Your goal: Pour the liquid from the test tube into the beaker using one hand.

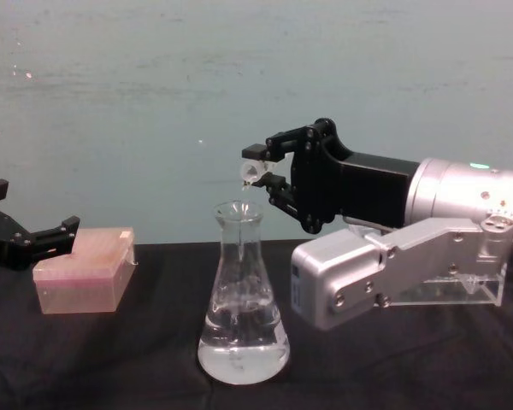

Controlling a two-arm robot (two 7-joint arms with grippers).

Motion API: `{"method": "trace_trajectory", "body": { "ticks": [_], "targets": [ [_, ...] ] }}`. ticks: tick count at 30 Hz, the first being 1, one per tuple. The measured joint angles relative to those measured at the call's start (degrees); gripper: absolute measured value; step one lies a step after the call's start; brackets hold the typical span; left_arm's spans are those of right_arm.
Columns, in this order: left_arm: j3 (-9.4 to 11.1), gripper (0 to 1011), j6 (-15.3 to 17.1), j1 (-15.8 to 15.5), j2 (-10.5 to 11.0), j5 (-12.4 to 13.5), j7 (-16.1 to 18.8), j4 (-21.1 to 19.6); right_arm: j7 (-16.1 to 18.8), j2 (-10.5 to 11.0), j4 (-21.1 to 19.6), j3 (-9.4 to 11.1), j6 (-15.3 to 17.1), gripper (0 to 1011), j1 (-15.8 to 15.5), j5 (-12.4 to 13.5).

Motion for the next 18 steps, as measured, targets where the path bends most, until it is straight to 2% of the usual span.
{"method": "trace_trajectory", "body": {
  "ticks": [18],
  "targets": [
    [0.0, 1000, 0.0, 0.0, 0.0, 0.0, 0.0, 0.0, -0.3, 0.0, 0.5, -0.5, 0.3, 215, 0.6, -0.5]
  ]
}}
